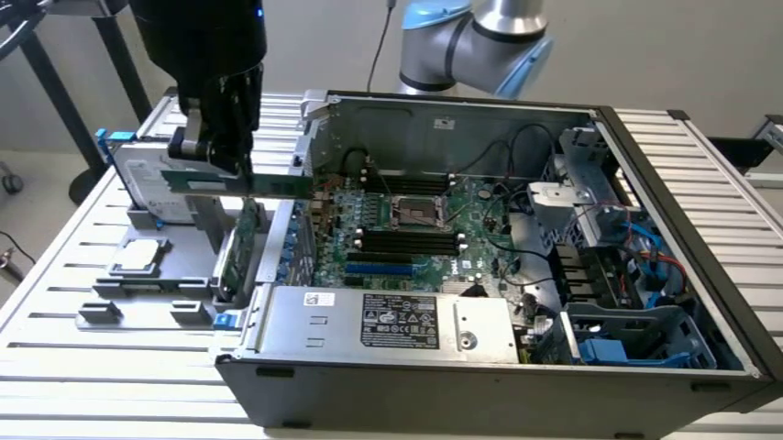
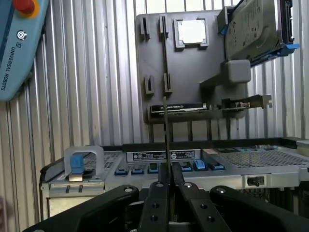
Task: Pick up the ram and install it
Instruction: 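Pick up the ram and move it above insertion slot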
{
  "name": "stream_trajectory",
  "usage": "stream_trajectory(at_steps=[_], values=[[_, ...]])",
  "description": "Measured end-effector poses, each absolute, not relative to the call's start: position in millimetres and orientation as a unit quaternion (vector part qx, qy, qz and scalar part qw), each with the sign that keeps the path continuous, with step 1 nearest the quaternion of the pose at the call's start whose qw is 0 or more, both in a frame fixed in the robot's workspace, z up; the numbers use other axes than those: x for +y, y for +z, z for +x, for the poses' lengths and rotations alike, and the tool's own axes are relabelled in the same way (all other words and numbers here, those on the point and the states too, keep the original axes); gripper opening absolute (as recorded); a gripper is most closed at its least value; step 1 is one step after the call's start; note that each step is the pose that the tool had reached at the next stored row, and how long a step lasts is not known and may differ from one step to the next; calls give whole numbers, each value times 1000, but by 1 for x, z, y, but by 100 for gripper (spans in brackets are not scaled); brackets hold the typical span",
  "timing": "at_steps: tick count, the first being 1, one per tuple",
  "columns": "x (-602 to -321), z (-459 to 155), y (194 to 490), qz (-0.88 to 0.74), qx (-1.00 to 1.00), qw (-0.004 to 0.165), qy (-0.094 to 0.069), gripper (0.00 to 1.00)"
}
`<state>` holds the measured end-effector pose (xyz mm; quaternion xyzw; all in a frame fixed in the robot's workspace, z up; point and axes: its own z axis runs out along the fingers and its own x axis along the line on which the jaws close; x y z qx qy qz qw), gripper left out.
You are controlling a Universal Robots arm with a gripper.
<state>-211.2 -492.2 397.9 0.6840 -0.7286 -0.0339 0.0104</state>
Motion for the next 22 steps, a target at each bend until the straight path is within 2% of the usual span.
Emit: stream_trajectory(at_steps=[13,22], values=[[-484,-153,398,684,-729,9,-35,14],[-464,-127,393,684,-729,10,-35,14]])
